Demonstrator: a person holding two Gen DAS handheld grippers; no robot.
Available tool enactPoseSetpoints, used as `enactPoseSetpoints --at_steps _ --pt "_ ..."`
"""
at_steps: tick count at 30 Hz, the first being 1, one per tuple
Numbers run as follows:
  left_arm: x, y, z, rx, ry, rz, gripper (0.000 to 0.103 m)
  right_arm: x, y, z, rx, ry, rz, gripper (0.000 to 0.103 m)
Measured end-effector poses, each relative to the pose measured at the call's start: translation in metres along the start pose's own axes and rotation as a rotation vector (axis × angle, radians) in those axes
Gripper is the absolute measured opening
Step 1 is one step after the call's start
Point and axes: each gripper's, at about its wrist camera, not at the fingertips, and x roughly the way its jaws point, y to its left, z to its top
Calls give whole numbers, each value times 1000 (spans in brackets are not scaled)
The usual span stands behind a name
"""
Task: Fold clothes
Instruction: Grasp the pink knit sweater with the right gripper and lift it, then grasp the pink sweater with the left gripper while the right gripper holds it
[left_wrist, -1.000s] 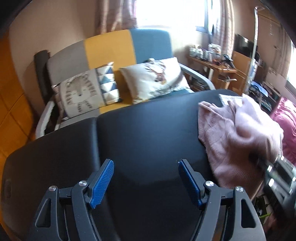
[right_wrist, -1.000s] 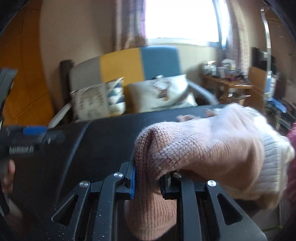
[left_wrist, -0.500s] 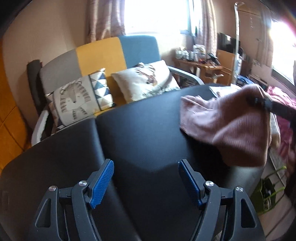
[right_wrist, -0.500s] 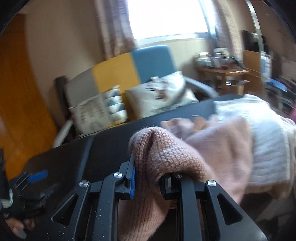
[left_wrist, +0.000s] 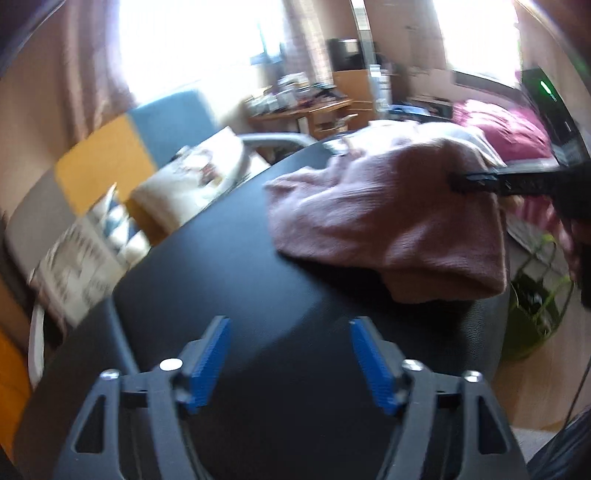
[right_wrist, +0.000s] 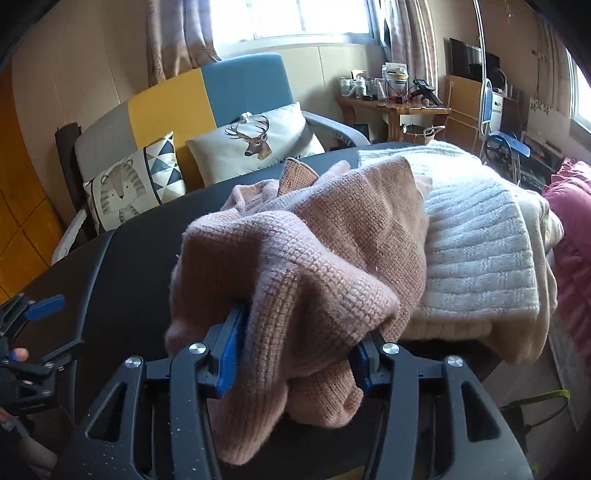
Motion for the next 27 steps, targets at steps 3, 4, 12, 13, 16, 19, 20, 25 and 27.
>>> enactPoseSetpoints --at_steps 3,4,12,13,16,19,20,25,27 --pt "21 -15 13 101 12 -30 60 3 0 2 -2 -1 -4 53" --pt "25 -21 16 111 19 -41 60 4 0 3 0 0 -4 53" --pt "63 -43 40 143 82 -40 60 20 -23 12 75 10 7 53" --pt "67 -45 41 157 80 -36 60 21 -25 13 77 8 8 53" --pt "75 -52 42 230 56 -16 60 23 -32 16 95 11 16 53" --pt "90 -55 46 259 61 -31 60 27 -38 17 113 14 20 53" --pt "95 -57 47 268 62 -37 60 29 -40 17 119 16 19 53" --pt "111 -62 62 250 57 -87 54 32 -47 19 145 15 23 53" --pt "114 -62 70 234 53 -105 53 31 -49 20 149 14 25 53"
